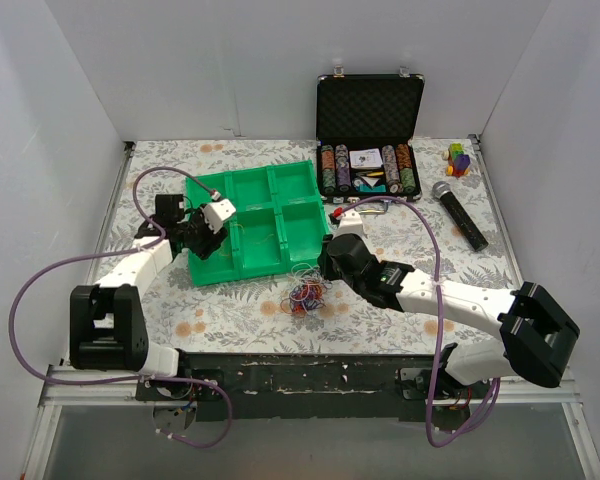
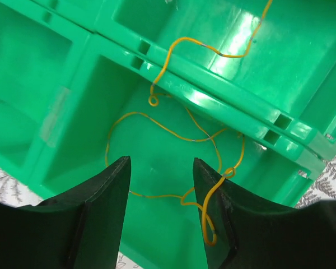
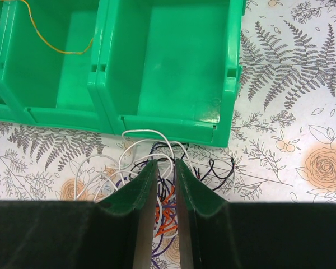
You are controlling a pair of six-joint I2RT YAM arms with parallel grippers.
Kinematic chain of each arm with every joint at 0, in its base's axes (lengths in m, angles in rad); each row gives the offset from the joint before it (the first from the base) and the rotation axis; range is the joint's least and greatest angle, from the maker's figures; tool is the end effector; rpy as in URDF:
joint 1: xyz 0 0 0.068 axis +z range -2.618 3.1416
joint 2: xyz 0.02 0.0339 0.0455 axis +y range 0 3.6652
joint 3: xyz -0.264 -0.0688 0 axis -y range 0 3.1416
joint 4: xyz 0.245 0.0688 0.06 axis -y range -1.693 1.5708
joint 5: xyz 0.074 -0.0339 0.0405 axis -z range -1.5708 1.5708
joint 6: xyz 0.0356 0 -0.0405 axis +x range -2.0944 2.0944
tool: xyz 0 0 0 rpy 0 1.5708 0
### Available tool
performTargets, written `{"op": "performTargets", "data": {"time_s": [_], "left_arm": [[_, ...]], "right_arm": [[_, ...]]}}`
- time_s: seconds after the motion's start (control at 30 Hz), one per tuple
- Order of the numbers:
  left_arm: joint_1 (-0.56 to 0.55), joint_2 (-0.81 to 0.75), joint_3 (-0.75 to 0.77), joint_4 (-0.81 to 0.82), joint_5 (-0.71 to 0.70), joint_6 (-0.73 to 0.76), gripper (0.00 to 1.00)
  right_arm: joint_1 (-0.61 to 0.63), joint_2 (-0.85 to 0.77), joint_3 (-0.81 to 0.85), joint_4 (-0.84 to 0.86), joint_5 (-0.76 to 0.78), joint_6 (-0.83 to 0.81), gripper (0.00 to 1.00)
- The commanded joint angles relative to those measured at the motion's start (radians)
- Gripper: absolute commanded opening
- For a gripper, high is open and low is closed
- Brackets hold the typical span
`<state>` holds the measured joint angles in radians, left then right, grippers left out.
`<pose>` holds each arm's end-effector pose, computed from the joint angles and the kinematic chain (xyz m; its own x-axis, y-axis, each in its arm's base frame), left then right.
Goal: Untangle the cables
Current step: Place the cable in the bin.
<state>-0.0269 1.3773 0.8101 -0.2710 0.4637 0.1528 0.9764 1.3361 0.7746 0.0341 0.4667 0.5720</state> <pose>0.2784 -0.0234 0.2129 -0.6853 0.1546 -0.7116 0.4324 0.8727 -0.2268 0.1753 0.2308 0.2374 -0.5196 0.0945 -0.8491 -0.2865 0.9171 0.2774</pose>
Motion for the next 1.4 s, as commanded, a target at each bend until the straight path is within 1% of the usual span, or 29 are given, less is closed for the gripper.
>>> {"op": "performTargets", "data": {"time_s": [0.0,0.07,0.13,0.17,0.23,0.27,0.4,0.43,0.53,0.6,0.67,0.7,0.73,0.77,0.87,0.97,1.13,1.27,1.37], "left_arm": [[0.012,0.035,0.132,-0.203,-0.019,0.053,0.47],[0.024,0.040,0.167,-0.227,-0.019,0.060,0.48],[0.025,0.034,0.164,-0.202,-0.039,0.048,0.48],[0.025,0.028,0.159,-0.165,-0.049,0.035,0.47],[0.025,0.022,0.144,-0.101,-0.065,0.005,0.40],[0.025,0.022,0.141,-0.074,-0.069,-0.007,0.38],[0.025,0.054,0.133,-0.068,-0.082,-0.016,0.37],[0.025,0.071,0.135,-0.079,-0.080,-0.016,0.39],[0.025,0.094,0.130,-0.120,-0.062,0.010,0.56],[0.025,0.103,0.133,-0.141,-0.059,0.022,0.62],[0.025,0.101,0.159,-0.192,-0.059,0.042,0.73],[0.025,0.092,0.173,-0.224,-0.053,0.053,0.75],[0.025,0.080,0.188,-0.253,-0.040,0.073,0.81],[0.060,0.068,0.204,-0.290,-0.030,0.089,0.82],[0.071,0.034,0.265,-0.408,0.003,0.142,0.87],[0.088,0.017,0.323,-0.526,0.016,0.207,0.88],[0.113,0.028,0.415,-0.773,0.044,0.353,0.89],[0.111,0.066,0.448,-0.890,0.047,0.419,0.88],[0.113,0.085,0.488,-0.898,0.099,0.395,0.87]], "right_arm": [[-0.002,-0.008,0.031,0.026,0.012,-0.006,0.26],[-0.004,0.000,0.037,0.026,0.010,-0.008,0.26],[-0.004,0.009,0.043,0.030,0.004,-0.008,0.26],[-0.004,0.014,0.046,0.033,-0.002,-0.008,0.26],[-0.004,0.024,0.051,0.035,-0.010,-0.008,0.26],[-0.004,0.028,0.055,0.035,-0.014,-0.008,0.26],[-0.004,0.026,0.065,0.027,-0.017,-0.018,0.26],[-0.004,0.023,0.068,0.029,-0.019,-0.021,0.26],[-0.004,0.021,0.072,0.026,-0.017,-0.027,0.31],[-0.004,0.021,0.077,0.021,-0.014,-0.027,0.32],[-0.004,0.023,0.077,0.018,-0.014,-0.029,0.33],[-0.004,0.023,0.081,0.018,-0.013,-0.031,0.33],[-0.004,0.023,0.083,0.018,-0.011,-0.034,0.33],[-0.004,0.023,0.084,0.018,-0.011,-0.037,0.33],[-0.004,0.026,0.091,0.018,-0.011,-0.037,0.33],[-0.004,0.025,0.094,0.018,-0.011,-0.037,0.34],[-0.004,0.015,0.084,0.018,-0.007,-0.037,0.34],[-0.004,0.014,0.084,0.016,-0.007,-0.037,0.34],[-0.002,0.003,0.077,0.018,-0.003,-0.034,0.34]]}}
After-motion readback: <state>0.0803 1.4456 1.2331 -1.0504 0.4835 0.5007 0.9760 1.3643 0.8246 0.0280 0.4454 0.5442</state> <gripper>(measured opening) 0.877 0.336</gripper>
